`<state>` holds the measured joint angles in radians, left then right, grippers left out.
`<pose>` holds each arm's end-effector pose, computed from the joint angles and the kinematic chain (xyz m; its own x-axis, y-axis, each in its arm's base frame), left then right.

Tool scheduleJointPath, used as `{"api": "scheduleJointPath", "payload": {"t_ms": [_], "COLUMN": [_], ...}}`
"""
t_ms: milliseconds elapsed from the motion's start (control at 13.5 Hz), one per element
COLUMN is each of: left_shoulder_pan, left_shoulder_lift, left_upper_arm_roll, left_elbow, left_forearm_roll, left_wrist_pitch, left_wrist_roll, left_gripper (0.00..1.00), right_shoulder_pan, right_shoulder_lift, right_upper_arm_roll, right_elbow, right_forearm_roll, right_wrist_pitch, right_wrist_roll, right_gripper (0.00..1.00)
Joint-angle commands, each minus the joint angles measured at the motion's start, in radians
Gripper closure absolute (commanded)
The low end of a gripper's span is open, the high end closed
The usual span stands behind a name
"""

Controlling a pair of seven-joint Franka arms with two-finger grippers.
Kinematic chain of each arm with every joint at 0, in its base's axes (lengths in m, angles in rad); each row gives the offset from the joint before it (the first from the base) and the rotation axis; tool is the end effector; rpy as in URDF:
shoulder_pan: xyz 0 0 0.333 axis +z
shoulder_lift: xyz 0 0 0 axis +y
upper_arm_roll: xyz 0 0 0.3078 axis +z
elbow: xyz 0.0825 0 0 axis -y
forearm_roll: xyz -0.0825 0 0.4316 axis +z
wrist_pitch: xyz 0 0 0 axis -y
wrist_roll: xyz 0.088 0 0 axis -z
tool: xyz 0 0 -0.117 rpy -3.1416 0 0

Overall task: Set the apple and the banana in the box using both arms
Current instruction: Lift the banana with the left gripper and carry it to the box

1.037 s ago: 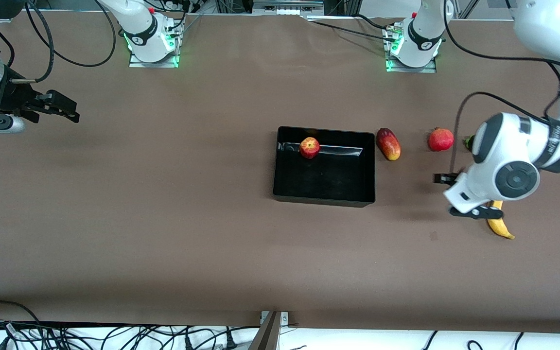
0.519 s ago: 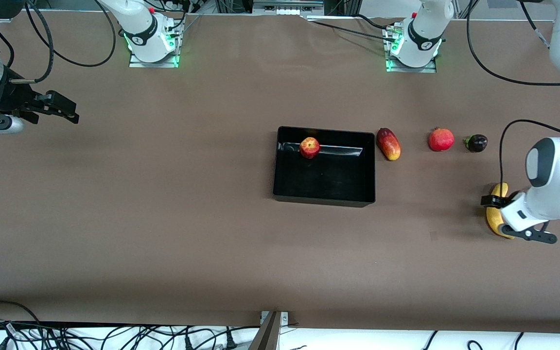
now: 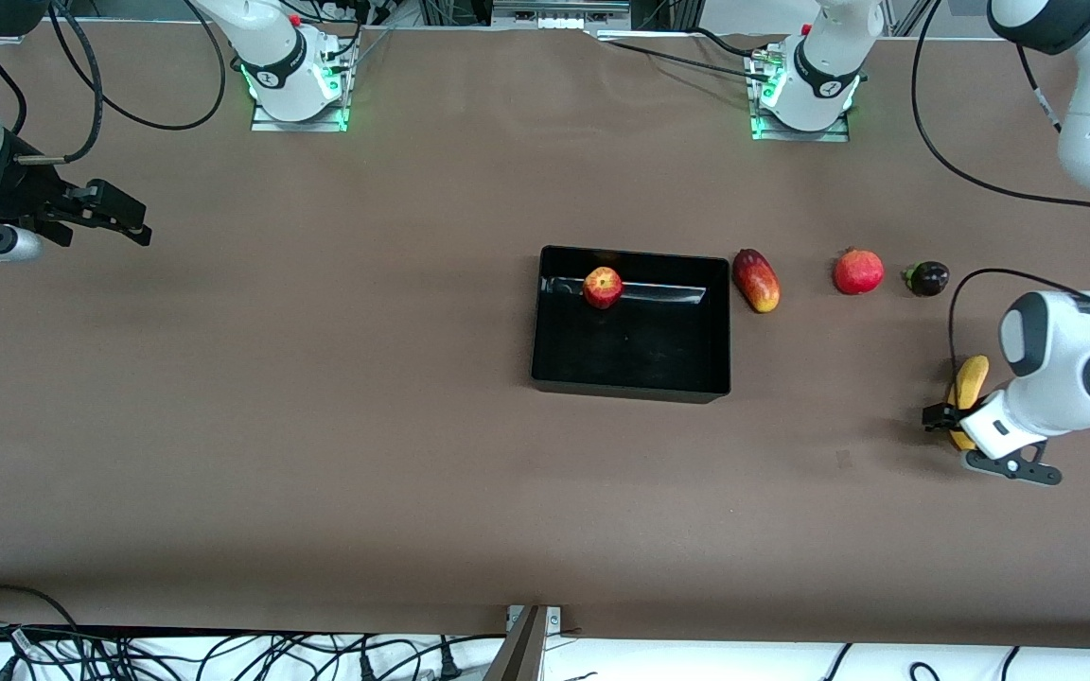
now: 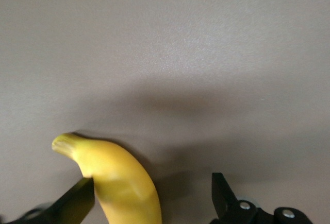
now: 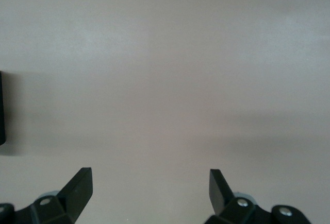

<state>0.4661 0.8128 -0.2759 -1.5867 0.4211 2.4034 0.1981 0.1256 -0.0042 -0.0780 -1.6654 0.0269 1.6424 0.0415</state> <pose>0.7091 0.1612 0.1235 0.9737 -0.2269 0.0192 -0.2239 -0.9693 -0.1016 0.6035 0.0316 0.5657 0.9998 0.0042 -0.0199 0.0037 -0.9996 -0.0263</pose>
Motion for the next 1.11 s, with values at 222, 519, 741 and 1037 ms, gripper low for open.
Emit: {"api": "scheduleJointPath", "payload": {"t_ms": [222, 519, 741, 1037], "left_shoulder_pan": [0.008, 0.008, 0.006, -0.024], "left_shoulder_lift": [-0.009, -0.021, -0.052, -0.15], "left_upper_arm_roll": [0.044, 0.046, 0.047, -0.05], "left_elbow": [-0.075, -0.102, -0.139, -0.138], "left_forearm_roll": [0.01, 0.01, 0.01, -0.007], "left_wrist_pitch": [0.097, 0.095, 0.083, -0.227], "left_wrist_roll": [0.018, 0.018, 0.003, -0.115], "left_gripper": [0.0, 0.98, 1.0, 1.0], "right_shoulder_pan": [-0.011, -0.011, -0.011, -0.011], "right_shoulder_lift": [0.009, 0.009, 0.009, 0.009], "right_upper_arm_roll": [0.007, 0.009, 0.007, 0.009], "right_elbow": [0.019, 0.019, 0.019, 0.019], "right_forearm_roll": [0.002, 0.002, 0.004, 0.004], "right_wrist_pitch": [-0.003, -0.003, -0.001, 0.001], "right_wrist_roll": [0.001, 0.001, 0.001, 0.001], "right_gripper": [0.0, 0.0, 0.0, 0.0]}}
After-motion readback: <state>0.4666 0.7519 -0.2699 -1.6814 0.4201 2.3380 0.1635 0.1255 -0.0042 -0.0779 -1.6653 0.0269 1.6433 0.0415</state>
